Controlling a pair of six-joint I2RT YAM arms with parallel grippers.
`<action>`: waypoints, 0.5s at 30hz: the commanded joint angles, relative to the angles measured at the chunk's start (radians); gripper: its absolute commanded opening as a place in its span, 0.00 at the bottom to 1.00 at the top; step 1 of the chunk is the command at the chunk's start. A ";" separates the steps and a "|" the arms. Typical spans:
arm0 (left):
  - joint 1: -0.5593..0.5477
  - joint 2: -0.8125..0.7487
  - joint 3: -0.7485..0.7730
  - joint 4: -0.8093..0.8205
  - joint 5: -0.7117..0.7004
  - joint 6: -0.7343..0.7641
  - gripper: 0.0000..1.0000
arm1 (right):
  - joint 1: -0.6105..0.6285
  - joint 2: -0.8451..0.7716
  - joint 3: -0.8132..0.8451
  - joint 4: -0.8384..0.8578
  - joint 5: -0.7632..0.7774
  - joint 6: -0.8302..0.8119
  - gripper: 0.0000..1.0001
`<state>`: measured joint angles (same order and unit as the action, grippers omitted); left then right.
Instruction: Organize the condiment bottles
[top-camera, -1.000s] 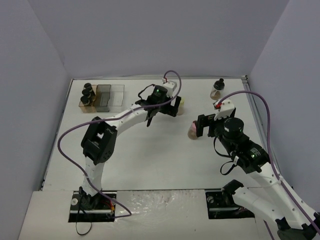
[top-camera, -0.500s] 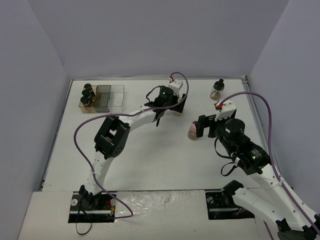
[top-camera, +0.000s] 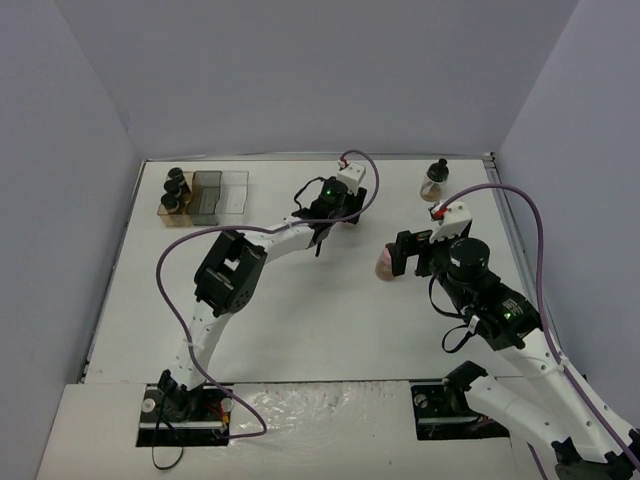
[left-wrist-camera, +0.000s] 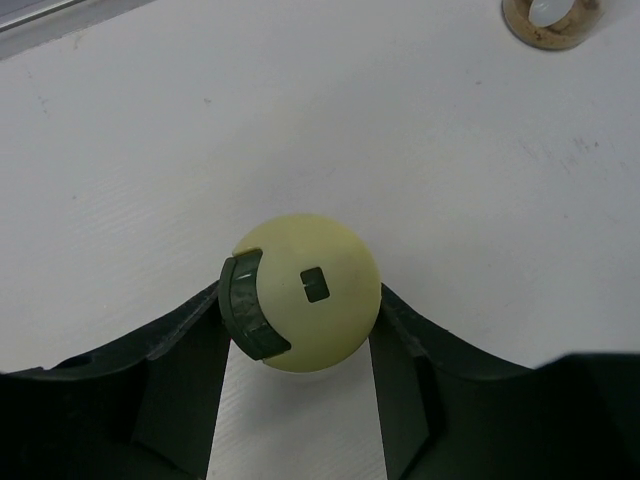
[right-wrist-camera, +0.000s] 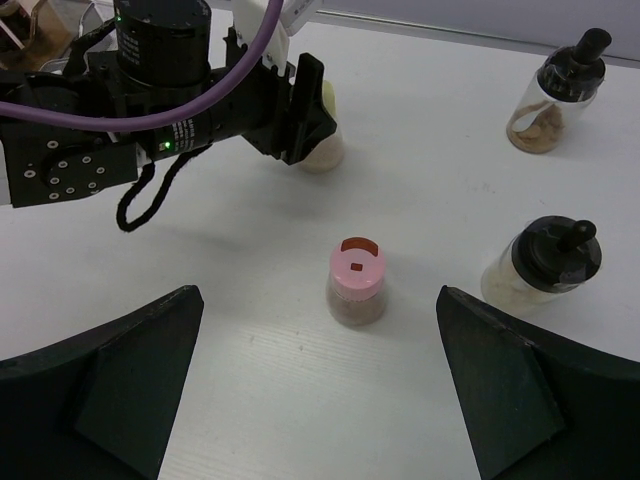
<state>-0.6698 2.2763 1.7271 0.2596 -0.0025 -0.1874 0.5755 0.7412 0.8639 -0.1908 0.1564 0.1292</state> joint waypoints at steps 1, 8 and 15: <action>0.040 -0.203 -0.083 0.113 -0.033 -0.015 0.35 | -0.005 0.021 0.017 0.064 -0.026 0.007 1.00; 0.200 -0.448 -0.268 0.058 -0.093 -0.025 0.34 | -0.004 0.046 0.033 0.068 -0.034 -0.004 1.00; 0.435 -0.570 -0.335 -0.001 -0.142 -0.013 0.34 | -0.003 0.071 0.018 0.103 -0.054 -0.002 1.00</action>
<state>-0.3491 1.8107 1.3884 0.2232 -0.0929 -0.1942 0.5755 0.7924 0.8642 -0.1828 0.1232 0.1299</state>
